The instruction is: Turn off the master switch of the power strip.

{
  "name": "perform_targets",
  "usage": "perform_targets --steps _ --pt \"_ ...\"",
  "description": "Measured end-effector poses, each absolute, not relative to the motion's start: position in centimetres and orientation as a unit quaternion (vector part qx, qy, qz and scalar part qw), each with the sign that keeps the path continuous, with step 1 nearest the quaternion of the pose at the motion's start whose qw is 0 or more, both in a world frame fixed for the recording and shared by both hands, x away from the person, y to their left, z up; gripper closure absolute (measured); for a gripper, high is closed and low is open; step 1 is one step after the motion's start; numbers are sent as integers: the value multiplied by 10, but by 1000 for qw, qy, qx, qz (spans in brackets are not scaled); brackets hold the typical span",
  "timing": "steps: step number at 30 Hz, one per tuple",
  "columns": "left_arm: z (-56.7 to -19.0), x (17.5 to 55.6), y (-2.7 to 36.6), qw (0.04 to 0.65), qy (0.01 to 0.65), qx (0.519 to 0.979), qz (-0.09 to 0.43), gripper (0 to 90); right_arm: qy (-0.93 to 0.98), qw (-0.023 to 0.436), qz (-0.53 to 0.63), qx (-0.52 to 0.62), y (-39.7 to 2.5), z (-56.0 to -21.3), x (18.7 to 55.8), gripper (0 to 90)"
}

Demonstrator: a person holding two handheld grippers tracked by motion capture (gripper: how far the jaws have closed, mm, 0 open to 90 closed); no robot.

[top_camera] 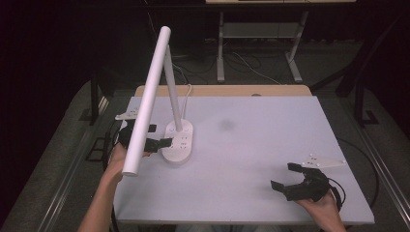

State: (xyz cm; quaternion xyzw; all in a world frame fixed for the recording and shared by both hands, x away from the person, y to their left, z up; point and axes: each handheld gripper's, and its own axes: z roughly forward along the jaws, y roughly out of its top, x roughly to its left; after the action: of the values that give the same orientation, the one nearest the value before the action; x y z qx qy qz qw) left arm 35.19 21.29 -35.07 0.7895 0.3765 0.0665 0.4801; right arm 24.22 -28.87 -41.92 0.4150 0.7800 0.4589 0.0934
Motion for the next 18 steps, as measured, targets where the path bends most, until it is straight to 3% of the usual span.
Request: perform_targets --steps 18 --pt "-345 379 221 473 394 784 79 31 780 95 458 416 -291 -419 241 2"
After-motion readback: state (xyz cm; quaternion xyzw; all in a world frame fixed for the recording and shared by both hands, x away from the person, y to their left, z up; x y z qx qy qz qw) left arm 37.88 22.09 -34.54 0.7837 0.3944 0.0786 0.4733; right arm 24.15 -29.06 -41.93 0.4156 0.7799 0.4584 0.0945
